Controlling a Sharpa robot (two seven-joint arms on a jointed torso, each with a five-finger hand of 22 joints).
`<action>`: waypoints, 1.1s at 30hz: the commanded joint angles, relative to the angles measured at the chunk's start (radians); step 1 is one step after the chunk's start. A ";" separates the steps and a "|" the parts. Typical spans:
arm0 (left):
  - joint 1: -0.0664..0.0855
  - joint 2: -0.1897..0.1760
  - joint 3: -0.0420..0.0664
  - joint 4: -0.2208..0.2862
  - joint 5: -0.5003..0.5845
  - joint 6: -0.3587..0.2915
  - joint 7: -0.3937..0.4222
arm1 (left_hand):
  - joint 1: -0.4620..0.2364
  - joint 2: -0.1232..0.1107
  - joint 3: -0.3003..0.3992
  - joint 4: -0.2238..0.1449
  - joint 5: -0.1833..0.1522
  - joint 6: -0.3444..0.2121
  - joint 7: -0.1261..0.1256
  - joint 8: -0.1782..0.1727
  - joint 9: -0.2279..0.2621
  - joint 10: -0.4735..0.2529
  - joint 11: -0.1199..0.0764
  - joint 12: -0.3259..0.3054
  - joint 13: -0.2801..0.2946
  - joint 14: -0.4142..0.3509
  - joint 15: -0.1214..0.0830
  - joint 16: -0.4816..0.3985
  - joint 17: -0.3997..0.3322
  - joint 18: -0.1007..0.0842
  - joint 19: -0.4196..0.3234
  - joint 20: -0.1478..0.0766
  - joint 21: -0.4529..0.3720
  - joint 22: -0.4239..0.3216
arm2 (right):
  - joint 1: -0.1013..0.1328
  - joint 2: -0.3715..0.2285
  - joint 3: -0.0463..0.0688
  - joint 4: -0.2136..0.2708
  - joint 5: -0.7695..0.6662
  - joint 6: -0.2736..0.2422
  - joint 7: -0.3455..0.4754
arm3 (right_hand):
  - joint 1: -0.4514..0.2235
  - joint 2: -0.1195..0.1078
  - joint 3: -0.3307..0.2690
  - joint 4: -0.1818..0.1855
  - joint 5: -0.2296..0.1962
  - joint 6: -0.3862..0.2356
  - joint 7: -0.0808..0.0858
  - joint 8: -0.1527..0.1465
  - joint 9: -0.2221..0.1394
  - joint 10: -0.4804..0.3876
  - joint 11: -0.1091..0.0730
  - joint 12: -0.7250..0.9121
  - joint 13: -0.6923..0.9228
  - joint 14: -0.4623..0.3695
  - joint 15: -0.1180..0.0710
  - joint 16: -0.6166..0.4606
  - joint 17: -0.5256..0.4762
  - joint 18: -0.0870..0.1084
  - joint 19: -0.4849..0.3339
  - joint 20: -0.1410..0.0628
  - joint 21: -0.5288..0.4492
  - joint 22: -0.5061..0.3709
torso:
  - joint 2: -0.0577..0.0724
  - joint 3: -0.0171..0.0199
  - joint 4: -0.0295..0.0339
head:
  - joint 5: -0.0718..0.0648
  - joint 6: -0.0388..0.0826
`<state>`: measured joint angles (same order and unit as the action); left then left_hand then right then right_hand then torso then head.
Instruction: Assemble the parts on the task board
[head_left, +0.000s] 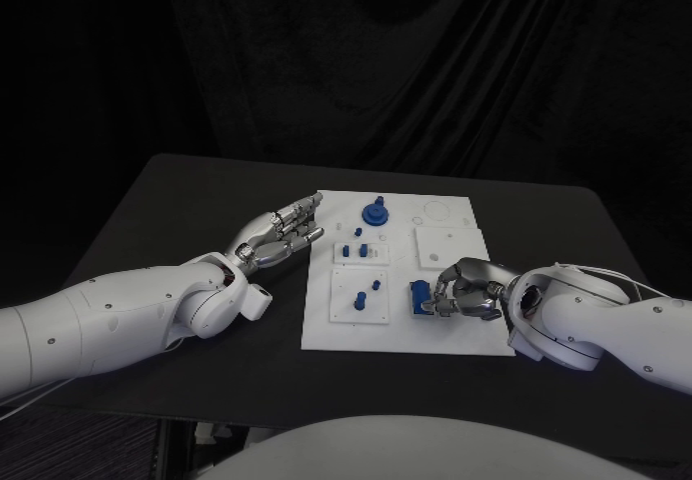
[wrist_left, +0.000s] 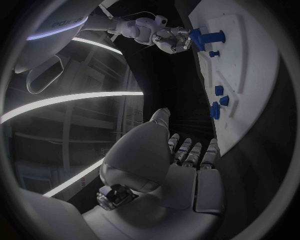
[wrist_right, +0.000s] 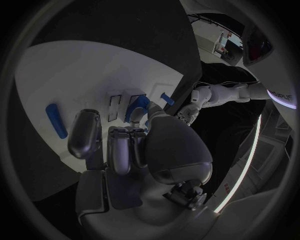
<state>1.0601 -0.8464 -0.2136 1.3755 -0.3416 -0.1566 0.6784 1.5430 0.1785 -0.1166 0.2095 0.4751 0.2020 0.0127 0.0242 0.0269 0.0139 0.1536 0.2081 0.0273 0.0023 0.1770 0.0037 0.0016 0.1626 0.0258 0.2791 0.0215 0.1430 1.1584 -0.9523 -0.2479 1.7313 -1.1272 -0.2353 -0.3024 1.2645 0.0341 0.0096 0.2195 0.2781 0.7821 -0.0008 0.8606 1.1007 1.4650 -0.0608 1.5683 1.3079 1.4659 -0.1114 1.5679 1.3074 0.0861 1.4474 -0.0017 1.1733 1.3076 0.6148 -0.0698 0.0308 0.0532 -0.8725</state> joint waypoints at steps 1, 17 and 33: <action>-0.002 0.002 0.001 0.002 0.002 0.014 0.042 | 0.003 0.010 0.003 -0.004 0.006 0.002 0.006 0.004 0.001 0.000 0.009 0.004 0.001 -0.002 0.008 -0.004 -0.002 0.012 0.002 0.006 0.000 0.000 | -0.003 0.002 0.000 -0.003 -0.028 -0.012 0.005 | 0.018 -0.002 0.010 -0.016 0.000 0.001 -0.004 -0.005 0.000 0.106 -0.007 0.002 0.263 0.105 -0.007 0.003 0.263 -0.008 0.004 -0.003 0.004 0.160 | 0.000 -0.0003 0.0003 | 0.001 0.000; -0.002 0.004 0.001 0.003 0.002 0.017 0.042 | 0.003 0.011 0.005 -0.005 0.007 0.001 0.007 0.004 0.001 0.000 0.010 0.004 0.001 -0.002 0.009 -0.004 -0.002 0.011 0.002 0.007 0.000 -0.001 | -0.003 0.013 0.000 -0.013 -0.055 -0.055 0.027 | 0.036 0.006 0.034 -0.036 -0.001 0.026 -0.004 0.007 0.008 0.106 -0.007 0.002 0.263 0.105 -0.007 0.003 0.263 -0.009 0.005 -0.003 0.010 0.162 | 0.000 -0.0010 0.0006 | 0.002 0.000; -0.003 0.002 0.001 0.003 0.002 0.018 0.040 | 0.003 0.014 0.007 -0.006 0.007 0.000 0.008 0.004 0.001 0.000 0.011 0.004 0.001 -0.002 0.009 -0.004 -0.002 0.011 0.002 0.006 0.000 -0.001 | -0.004 0.014 0.000 -0.009 -0.159 -0.123 0.053 | 0.041 -0.003 0.043 -0.051 -0.002 0.134 -0.009 0.111 0.078 0.106 -0.010 0.002 0.263 0.105 -0.010 0.003 0.263 -0.011 0.010 -0.005 0.021 0.165 | 0.000 -0.0001 0.0006 | 0.005 0.000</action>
<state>1.0593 -0.8451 -0.2136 1.3762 -0.3416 -0.1498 0.6784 1.5469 0.1824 -0.1139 0.2068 0.4788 0.2020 0.0127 0.0242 0.0269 0.0135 0.1592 0.2080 0.0271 -0.0015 0.1806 0.0036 0.0013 0.1626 0.0258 0.2791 0.0215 0.1432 1.1561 -0.9377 -0.2487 1.7231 -1.2201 -0.3117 -0.2514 1.2969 0.0343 0.0526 0.1739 0.2772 0.8940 -0.0038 0.9400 1.1474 1.4688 -0.0645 1.5682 1.3075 1.4662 -0.1117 1.5679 1.3074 0.0861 1.4511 -0.0054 1.1897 1.3074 0.6146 -0.0698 0.0313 0.0580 -0.8725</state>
